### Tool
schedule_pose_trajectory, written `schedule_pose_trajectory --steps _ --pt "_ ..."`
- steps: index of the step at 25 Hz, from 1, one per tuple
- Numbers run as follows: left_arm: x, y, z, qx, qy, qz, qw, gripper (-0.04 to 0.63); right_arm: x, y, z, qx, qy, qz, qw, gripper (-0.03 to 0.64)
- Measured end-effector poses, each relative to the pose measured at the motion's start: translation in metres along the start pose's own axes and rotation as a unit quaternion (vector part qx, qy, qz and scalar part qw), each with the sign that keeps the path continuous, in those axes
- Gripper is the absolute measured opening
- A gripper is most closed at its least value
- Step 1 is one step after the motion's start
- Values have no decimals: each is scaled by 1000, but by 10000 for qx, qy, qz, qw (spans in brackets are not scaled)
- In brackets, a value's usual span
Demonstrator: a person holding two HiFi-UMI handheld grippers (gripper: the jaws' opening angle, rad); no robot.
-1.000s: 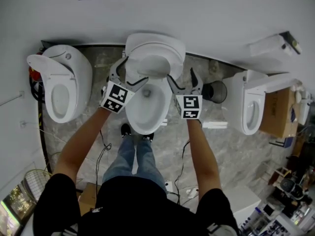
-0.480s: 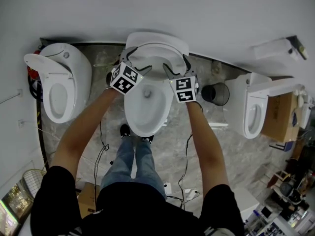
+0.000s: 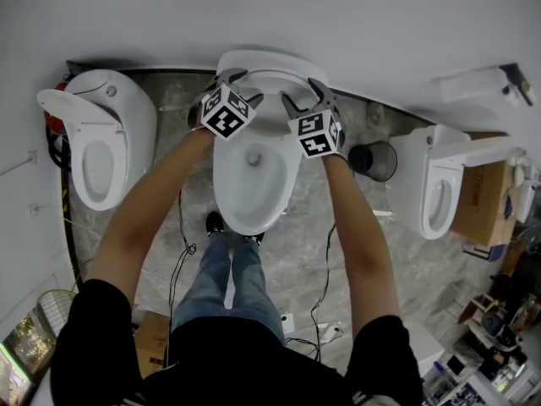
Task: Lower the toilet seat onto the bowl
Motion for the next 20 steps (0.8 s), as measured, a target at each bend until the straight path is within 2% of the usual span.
schedule_pose_trajectory --steps 5,7,10,20 --pt "-4 -9 -2 -70 -64 -321 9994 275 5 -7 0 89 430 -140 9989 270" --pt "0 -10 -5 -60 -79 -272 9996 254 6 -8 3 54 520 -150 9985 235" --pt "6 -10 -7 10 -188 -189 9996 190 5 -9 3 38 695 -153 9975 225" --pt "1 -1 -1 230 -711 -232 9969 156 6 1 -4 -12 912 -182 9957 210"
Point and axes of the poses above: the fingertips, and each gripper's own axes: y backward along the fingers, z to its right, x out of its top, the point moved 1 cm from there along y, backward along the fingers, and after that the axes turned 9 degrees about y, right-handed, at the moved point
